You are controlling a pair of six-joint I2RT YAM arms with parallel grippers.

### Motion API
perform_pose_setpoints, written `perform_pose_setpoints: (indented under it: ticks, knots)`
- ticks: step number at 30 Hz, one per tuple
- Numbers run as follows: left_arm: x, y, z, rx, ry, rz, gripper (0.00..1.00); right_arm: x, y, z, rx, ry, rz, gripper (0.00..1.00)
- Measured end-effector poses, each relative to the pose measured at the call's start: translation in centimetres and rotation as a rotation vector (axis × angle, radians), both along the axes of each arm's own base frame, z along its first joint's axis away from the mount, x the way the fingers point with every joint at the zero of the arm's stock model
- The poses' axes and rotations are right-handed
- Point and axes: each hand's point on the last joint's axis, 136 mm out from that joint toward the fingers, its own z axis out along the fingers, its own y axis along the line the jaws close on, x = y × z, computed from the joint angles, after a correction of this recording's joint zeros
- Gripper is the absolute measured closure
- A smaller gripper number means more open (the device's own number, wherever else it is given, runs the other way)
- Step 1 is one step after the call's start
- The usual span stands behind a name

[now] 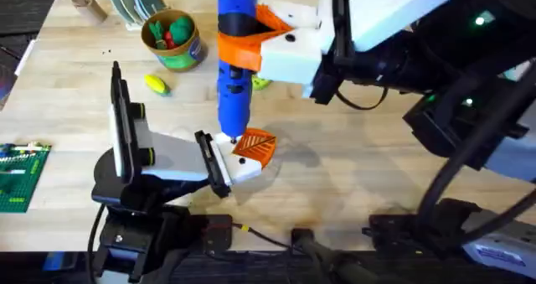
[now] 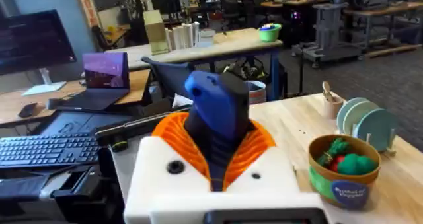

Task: Pick up the gripper from the table and insert it into the empty holder that is missing its gripper. Then pick up a screw, insert it into the mounting hole, and use the screwdriver to tighten it. Finally, clean up the table by picking up the vegetable and placing it into the bucket.

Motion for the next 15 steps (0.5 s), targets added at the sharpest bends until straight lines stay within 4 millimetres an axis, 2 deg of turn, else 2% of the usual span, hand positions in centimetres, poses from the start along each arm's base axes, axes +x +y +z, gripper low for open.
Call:
perform_pose_setpoints:
  ticks: [3,7,9,12,15]
  knots:
    - [0.0,0.0,0.0,0.0,-0.002,0.003,0.997,-0.4,-0.2,1.4,0.047,-0.061,0.012,0.933]
    - [0.1,0.0,0.0,0.0,-0.002,0.003,0.997,-1.4,-1.9,5.9,0.206,-0.257,-0.002,0.935]
    - [0.1,0.0,0.0,0.0,-0.002,0.003,0.997,-1.3,-3.0,7.1,0.238,-0.297,-0.026,0.936]
    - [0.1,0.0,0.0,0.0,-0.002,0.003,0.997,-0.2,-3.5,6.7,0.217,-0.278,-0.057,0.936]
    - [0.1,0.0,0.0,0.0,-0.002,0.003,0.997,1.6,-3.7,5.0,0.146,-0.245,-0.103,0.937]
